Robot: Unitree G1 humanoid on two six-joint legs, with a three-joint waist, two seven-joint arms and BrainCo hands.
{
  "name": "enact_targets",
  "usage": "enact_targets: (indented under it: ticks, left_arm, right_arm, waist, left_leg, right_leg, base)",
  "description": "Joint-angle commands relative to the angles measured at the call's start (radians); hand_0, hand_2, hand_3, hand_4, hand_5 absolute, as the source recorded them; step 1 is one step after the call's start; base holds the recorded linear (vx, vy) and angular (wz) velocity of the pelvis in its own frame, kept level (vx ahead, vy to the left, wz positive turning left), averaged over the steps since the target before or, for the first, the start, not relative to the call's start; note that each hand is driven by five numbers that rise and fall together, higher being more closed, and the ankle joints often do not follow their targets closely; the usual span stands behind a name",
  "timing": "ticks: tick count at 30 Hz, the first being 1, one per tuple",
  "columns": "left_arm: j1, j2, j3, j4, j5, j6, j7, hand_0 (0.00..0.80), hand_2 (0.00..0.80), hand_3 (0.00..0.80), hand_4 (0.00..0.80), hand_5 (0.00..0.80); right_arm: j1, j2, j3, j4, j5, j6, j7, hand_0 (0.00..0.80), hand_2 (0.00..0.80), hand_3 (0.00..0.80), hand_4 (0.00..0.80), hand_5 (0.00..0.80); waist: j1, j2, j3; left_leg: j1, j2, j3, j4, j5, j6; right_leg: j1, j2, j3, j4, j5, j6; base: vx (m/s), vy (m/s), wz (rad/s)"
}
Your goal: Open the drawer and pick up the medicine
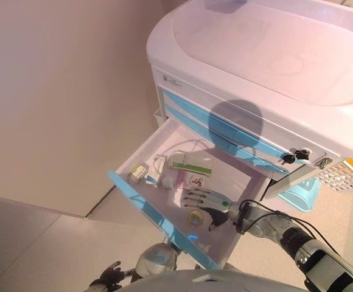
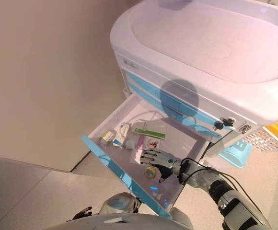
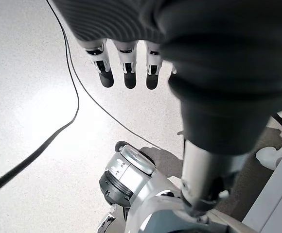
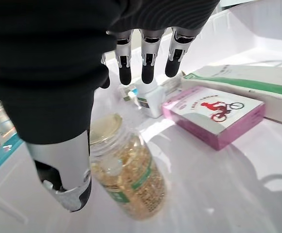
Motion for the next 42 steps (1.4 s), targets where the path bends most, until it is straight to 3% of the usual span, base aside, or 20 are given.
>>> enact_targets:
  ticks: [1,13,14,15,17,23,28,32,39,41,42]
  left_arm:
    - [0.022,0.015,-0.022,0.031,0.025,-0.012,-0.006,0.000,0.000,0.000,0.000,0.000]
    - [0.017,0.022,-0.022,0.034,0.032,-0.011,-0.016,0.000,0.000,0.000,0.000,0.000]
    - [0.018,0.021,-0.022,0.035,0.033,-0.013,-0.016,0.000,0.000,0.000,0.000,0.000]
    - [0.018,0.021,-0.022,0.035,0.032,-0.013,-0.016,0.000,0.000,0.000,0.000,0.000]
    - [0.019,0.021,-0.019,0.036,0.033,-0.015,-0.017,0.000,0.000,0.000,0.000,0.000]
    - [0.020,0.019,-0.020,0.036,0.032,-0.012,-0.022,0.000,0.000,0.000,0.000,0.000]
    - [0.021,0.019,-0.020,0.036,0.030,-0.010,-0.028,0.000,0.000,0.000,0.000,0.000]
    - [0.021,0.021,-0.017,0.037,0.037,-0.014,-0.030,0.000,0.000,0.000,0.000,0.000]
    - [0.020,0.021,-0.022,0.036,0.043,-0.017,-0.022,0.000,0.000,0.000,0.000,0.000]
    - [0.019,0.019,-0.022,0.036,0.043,-0.016,-0.019,0.000,0.000,0.000,0.000,0.000]
    - [0.020,0.018,-0.023,0.035,0.043,-0.017,-0.018,0.000,0.000,0.000,0.000,0.000]
  right_arm:
    - [0.002,0.028,0.061,-0.062,0.044,-0.042,-0.005,0.000,0.000,0.000,0.000,0.000]
    - [-0.002,0.040,0.068,-0.037,0.048,-0.029,-0.003,0.000,0.000,0.000,0.000,0.000]
    - [0.001,0.041,0.069,-0.036,0.044,-0.026,-0.006,0.132,0.132,0.132,0.132,0.132]
    - [0.002,0.041,0.069,-0.035,0.041,-0.023,-0.007,0.420,0.420,0.420,0.420,0.420]
    - [0.006,0.040,0.067,-0.034,0.033,-0.024,-0.009,0.659,0.659,0.659,0.659,0.659]
    - [0.011,0.044,0.065,-0.024,0.011,-0.025,-0.015,0.728,0.728,0.728,0.728,0.728]
    - [0.010,0.041,0.065,-0.017,-0.015,-0.025,-0.021,0.687,0.687,0.687,0.687,0.687]
    - [0.011,0.042,0.062,-0.002,-0.028,-0.017,-0.029,0.800,0.800,0.800,0.800,0.800]
    - [0.014,0.043,0.052,0.013,-0.040,-0.009,-0.045,0.800,0.800,0.800,0.800,0.800]
    - [0.016,0.044,0.049,0.013,-0.037,-0.005,-0.046,0.499,0.499,0.499,0.499,0.499]
    - [0.019,0.046,0.047,0.012,-0.037,-0.004,-0.047,0.000,0.000,0.000,0.000,0.000]
  waist:
    - [0.016,-0.039,-0.023]
    - [0.022,-0.036,-0.021]
    - [0.022,-0.036,-0.022]
    - [0.023,-0.036,-0.022]
    - [0.022,-0.035,-0.023]
    - [0.023,-0.034,-0.023]
    - [0.025,-0.036,-0.024]
    - [0.026,-0.038,-0.021]
    - [0.022,-0.045,-0.024]
    - [0.020,-0.047,-0.025]
    - [0.019,-0.048,-0.025]
  left_leg:
    - [-0.041,-0.083,0.014,0.011,-0.047,0.034]
    - [-0.041,-0.083,0.008,0.013,-0.047,0.033]
    - [-0.040,-0.083,0.007,0.013,-0.047,0.033]
    - [-0.040,-0.083,0.007,0.012,-0.047,0.032]
    - [-0.041,-0.083,0.006,0.011,-0.047,0.031]
    - [-0.043,-0.084,0.003,0.011,-0.045,0.031]
    - [-0.044,-0.085,0.003,0.014,-0.046,0.032]
    - [-0.044,-0.084,0.007,0.016,-0.047,0.033]
    - [-0.041,-0.083,0.009,0.013,-0.048,0.036]
    - [-0.040,-0.081,0.012,0.014,-0.050,0.036]
    - [-0.040,-0.080,0.013,0.015,-0.051,0.037]
  right_leg:
    - [0.064,-0.090,0.051,0.018,-0.052,0.110]
    - [0.063,-0.092,0.047,0.025,-0.056,0.111]
    - [0.063,-0.092,0.047,0.025,-0.056,0.111]
    - [0.063,-0.091,0.046,0.024,-0.057,0.110]
    - [0.064,-0.091,0.044,0.023,-0.057,0.111]
    - [0.060,-0.092,0.044,0.027,-0.059,0.110]
    - [0.060,-0.093,0.045,0.029,-0.059,0.111]
    - [0.059,-0.092,0.047,0.031,-0.060,0.111]
    - [0.061,-0.089,0.053,0.028,-0.058,0.113]
    - [0.060,-0.087,0.056,0.028,-0.058,0.113]
    - [0.061,-0.086,0.058,0.029,-0.058,0.113]
  base:
    - [0.000,0.000,0.00]
    - [0.000,0.000,0.00]
    - [0.000,0.000,0.00]
    - [0.000,0.000,0.00]
    - [0.000,0.000,0.00]
    - [0.000,0.000,0.00]
    - [0.019,0.009,0.04]
    - [0.000,0.000,0.00]
    - [0.000,0.000,0.00]
    - [0.000,0.000,0.00]
    - [0.000,0.000,0.00]
